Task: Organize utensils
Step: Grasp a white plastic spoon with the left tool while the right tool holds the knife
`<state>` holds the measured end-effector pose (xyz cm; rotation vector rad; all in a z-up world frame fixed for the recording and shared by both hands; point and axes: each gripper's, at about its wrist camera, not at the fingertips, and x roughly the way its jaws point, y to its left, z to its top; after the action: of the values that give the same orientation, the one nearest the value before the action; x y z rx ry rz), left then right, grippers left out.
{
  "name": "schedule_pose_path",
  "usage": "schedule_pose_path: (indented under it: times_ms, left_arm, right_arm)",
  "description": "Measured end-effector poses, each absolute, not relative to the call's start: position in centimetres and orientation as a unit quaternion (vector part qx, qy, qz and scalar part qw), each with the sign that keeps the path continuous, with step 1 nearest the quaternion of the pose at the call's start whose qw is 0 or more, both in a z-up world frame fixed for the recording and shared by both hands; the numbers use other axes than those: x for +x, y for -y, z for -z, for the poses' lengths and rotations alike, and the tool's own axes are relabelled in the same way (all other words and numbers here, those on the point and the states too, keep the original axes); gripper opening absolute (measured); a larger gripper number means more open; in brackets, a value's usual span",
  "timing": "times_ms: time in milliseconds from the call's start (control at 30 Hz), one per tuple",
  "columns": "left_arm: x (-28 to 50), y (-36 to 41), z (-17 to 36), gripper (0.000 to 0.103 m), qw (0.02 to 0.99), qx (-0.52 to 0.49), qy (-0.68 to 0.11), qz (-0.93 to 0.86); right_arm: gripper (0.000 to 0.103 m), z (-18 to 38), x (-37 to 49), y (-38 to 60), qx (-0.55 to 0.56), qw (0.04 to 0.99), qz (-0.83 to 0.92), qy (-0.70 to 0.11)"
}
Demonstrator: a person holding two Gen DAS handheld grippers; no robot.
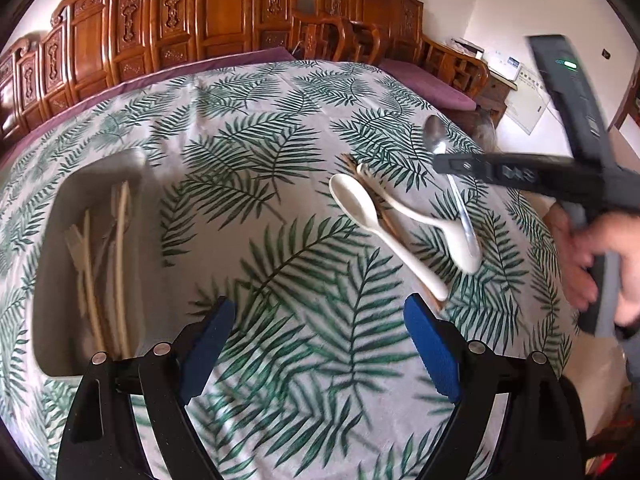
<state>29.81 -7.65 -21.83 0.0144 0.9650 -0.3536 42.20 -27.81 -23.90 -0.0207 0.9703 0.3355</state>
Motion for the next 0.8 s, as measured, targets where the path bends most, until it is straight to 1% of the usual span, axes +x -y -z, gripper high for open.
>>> schedule_pose_path:
  times_ms: [300,800]
  left_arm:
    - [33.2,12.0,23.7,0.083,0.863,0.014,-0.479,0.159]
    - [36.8,15.2,26.1,0.083,0.858,0.055,-0.497,0.120]
  right_arm:
    - [0.002,25.8,40.0,29.7,-0.018,0.867,-0.163,-0.471]
    - [0.002,26.6,39.5,31.3,-0.008,0.868,-0.167,-0.467]
